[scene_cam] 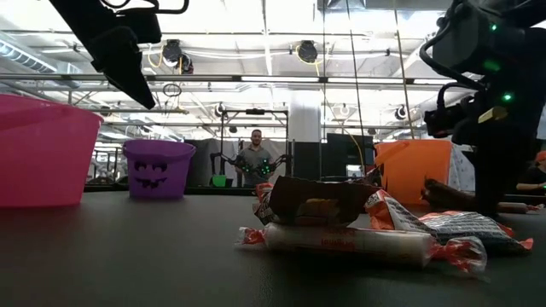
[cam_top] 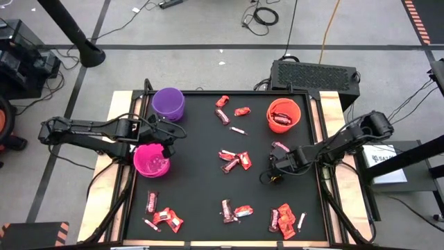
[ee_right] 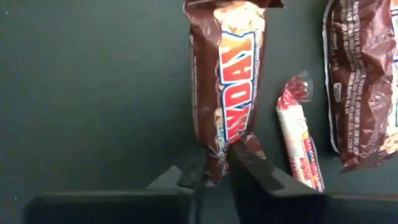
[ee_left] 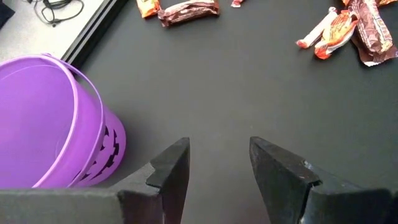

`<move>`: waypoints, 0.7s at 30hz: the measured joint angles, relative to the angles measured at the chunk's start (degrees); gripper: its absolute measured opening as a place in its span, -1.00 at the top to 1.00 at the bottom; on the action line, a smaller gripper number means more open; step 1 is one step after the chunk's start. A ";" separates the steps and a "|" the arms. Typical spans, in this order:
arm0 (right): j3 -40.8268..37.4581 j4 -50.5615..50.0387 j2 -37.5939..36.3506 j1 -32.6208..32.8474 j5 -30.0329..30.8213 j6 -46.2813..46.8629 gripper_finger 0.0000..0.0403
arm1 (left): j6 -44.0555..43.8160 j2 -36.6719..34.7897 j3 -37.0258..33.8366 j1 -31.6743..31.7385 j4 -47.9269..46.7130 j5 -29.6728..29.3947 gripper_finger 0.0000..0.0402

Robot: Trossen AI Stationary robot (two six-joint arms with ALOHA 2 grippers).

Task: Sort candy by brand, put in halloween buckets
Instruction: Put the brown candy into the orange bucket

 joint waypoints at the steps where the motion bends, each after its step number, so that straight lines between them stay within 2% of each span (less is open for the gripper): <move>1: 0.36 -0.11 0.02 -0.01 -0.02 -0.80 0.81 | 0.00 0.00 0.00 0.00 0.00 0.00 0.12; 4: 2.39 -1.14 0.26 -0.05 -0.50 -4.69 0.96 | 0.00 0.00 0.00 0.00 0.02 0.00 0.12; 8: 7.21 -1.45 0.25 -0.05 -0.42 -9.02 0.94 | -0.02 0.00 0.00 0.00 0.24 0.00 0.12; 13: 15.17 -6.98 0.23 -0.31 0.37 -16.47 0.98 | -0.02 0.00 0.00 0.00 0.59 0.00 0.12; 16: 20.70 -12.92 0.23 -1.01 4.29 -19.84 0.99 | -0.02 0.00 0.00 -0.01 1.53 -0.01 0.12; 21: 29.80 -23.68 0.14 -4.36 14.52 -25.10 0.99 | -0.02 0.00 0.00 -0.02 2.28 0.00 0.12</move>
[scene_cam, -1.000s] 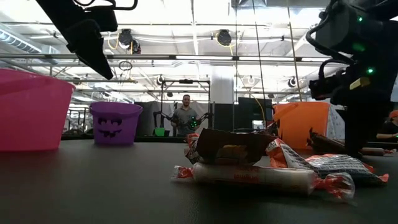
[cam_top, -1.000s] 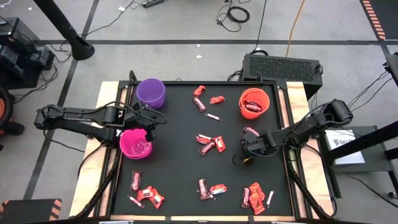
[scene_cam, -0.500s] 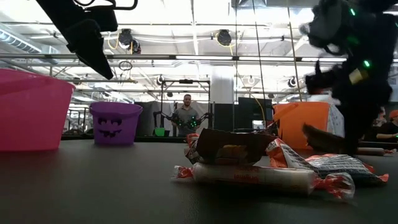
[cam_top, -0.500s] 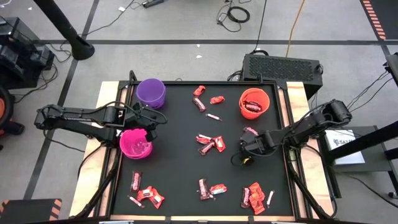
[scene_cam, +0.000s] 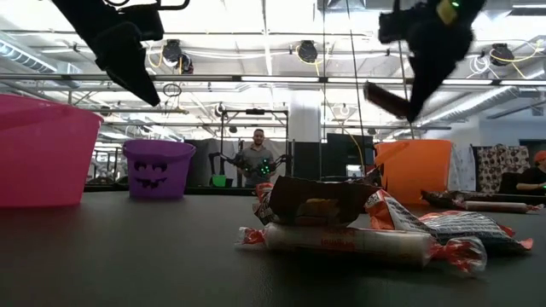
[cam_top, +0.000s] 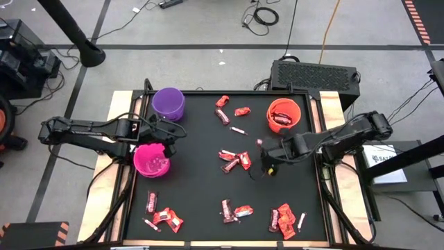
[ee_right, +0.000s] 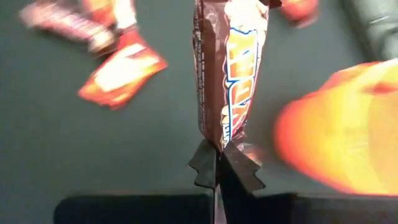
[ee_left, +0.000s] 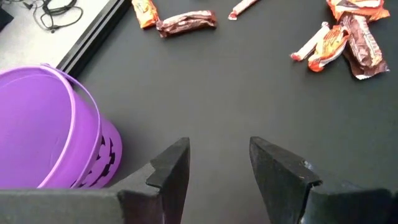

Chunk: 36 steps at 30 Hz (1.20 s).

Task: Sort candy by brand, put in halloween buckets
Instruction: Put the brown candy into the orange bucket

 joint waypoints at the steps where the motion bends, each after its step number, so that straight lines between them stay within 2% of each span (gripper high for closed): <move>1: 1.45 -1.73 0.00 -1.04 2.36 -1.05 0.99 | 0.00 0.00 0.00 0.00 0.12 0.00 0.12; 4: 4.67 -5.86 -0.07 -5.61 7.89 -3.97 1.00 | 0.00 0.00 0.00 0.00 0.69 0.20 0.12; 6: 5.63 -7.17 -0.07 -9.70 8.40 -6.50 1.00 | 0.00 0.00 0.00 0.00 0.85 0.31 0.12; 14: 5.77 -9.94 -0.07 -25.68 4.58 -15.52 1.00 | 0.46 0.00 0.00 -0.02 0.58 0.39 0.12; 20: 5.74 -9.59 -0.07 -34.09 -0.86 -20.90 1.00 | 0.46 0.00 0.00 -0.02 0.54 1.63 0.12; 23: 5.74 -9.20 -0.07 -37.54 -4.04 -23.41 1.00 | 0.37 0.00 0.00 -0.02 0.56 1.66 0.12; 27: 5.74 -9.55 -0.07 -41.00 -4.49 -24.23 1.00 | 0.09 0.00 -0.02 -0.02 1.83 2.24 0.12; 33: 5.74 -8.73 -0.07 -43.53 -4.29 -25.73 0.97 | 3.63 0.02 -2.87 -0.15 11.22 8.51 0.12; 36: 5.74 -8.52 -0.07 -44.18 -4.25 -26.31 0.93 | 4.49 0.33 -4.01 -0.13 13.43 9.02 0.12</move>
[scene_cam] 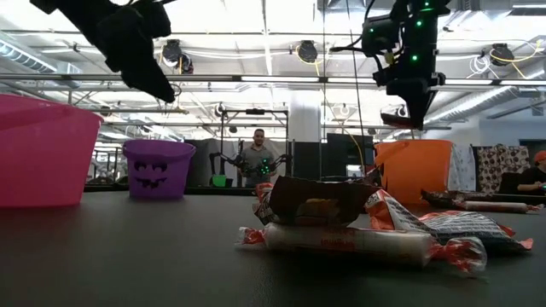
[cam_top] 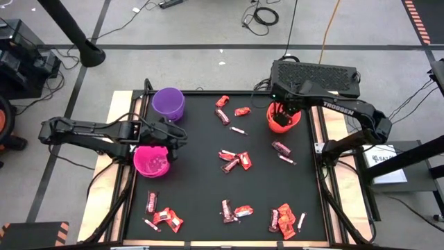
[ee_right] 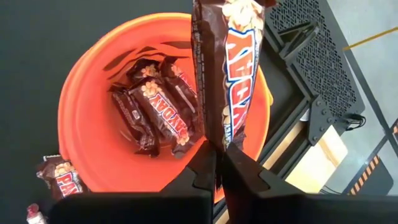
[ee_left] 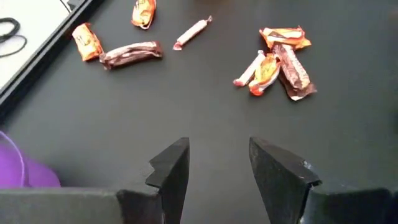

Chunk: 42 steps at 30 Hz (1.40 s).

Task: Sort candy by brand, put in halloween buckets
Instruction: Put the brown candy into the orange bucket

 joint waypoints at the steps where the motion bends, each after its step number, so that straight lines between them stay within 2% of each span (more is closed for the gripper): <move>1: 0.00 0.01 0.00 -0.12 0.02 -0.21 0.92 | 0.06 0.08 -0.42 0.00 0.71 0.01 0.12; 21: 0.00 1.35 0.00 -2.64 0.39 -1.95 0.85 | 0.36 0.04 -2.83 0.00 2.33 -0.06 0.12; 28: 0.00 1.73 0.00 -2.61 3.38 -1.91 0.84 | 0.05 0.04 -2.83 0.00 2.33 -0.08 0.12; 32: 0.00 1.72 0.00 -2.61 3.68 -1.88 0.73 | 0.03 0.04 -2.83 0.00 2.33 -0.10 0.12; 36: 0.00 1.71 0.00 -2.61 6.47 -1.03 0.56 | 0.03 0.04 -2.83 0.00 2.33 -0.12 0.12; 42: 0.00 1.91 0.00 -2.61 6.53 -0.92 0.31 | 0.03 0.04 -2.83 0.00 2.33 -0.15 0.12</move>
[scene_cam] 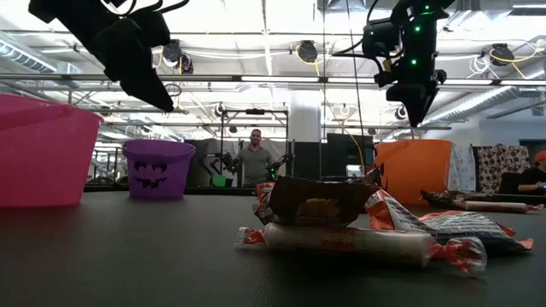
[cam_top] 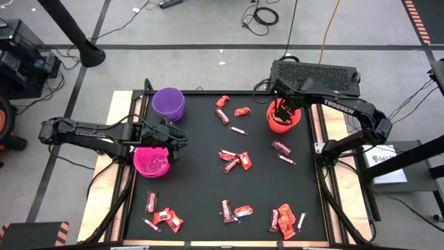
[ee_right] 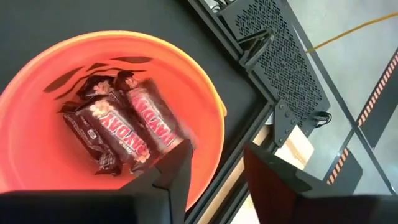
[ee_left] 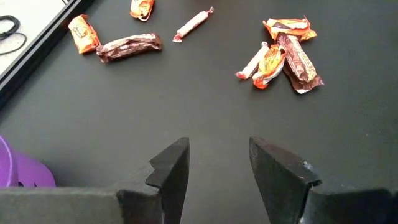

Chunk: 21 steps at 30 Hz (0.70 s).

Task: Sort candy by brand, put in halloween buckets
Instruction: Put the brown candy into the orange bucket

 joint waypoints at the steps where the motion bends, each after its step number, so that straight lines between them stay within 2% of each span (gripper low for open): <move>1: 0.00 0.09 0.00 0.02 -0.07 0.00 0.28 | 0.00 0.00 0.00 0.00 0.00 -0.02 0.12; 4: 0.00 0.60 0.00 0.13 -1.38 0.07 0.22 | 0.00 0.00 0.00 0.00 0.00 -0.02 0.12; 5: 0.00 0.84 0.00 0.27 -3.54 0.10 0.21 | 0.00 0.00 0.00 0.00 0.00 -0.02 0.12; 10: -0.02 5.04 -0.02 2.66 -21.79 0.66 0.20 | 0.00 0.00 0.00 0.00 0.00 -0.02 0.12; 13: -0.02 8.86 -0.02 6.27 -28.80 1.87 0.21 | 0.00 0.00 0.00 0.00 0.00 -0.02 0.12; 15: -0.04 11.81 -0.02 9.83 -30.62 2.00 0.22 | -0.02 0.00 0.00 0.00 0.00 0.05 0.12; 21: -2.72 21.42 1.03 22.53 -30.53 2.67 0.22 | -0.02 -0.02 0.00 0.00 -0.35 0.21 0.12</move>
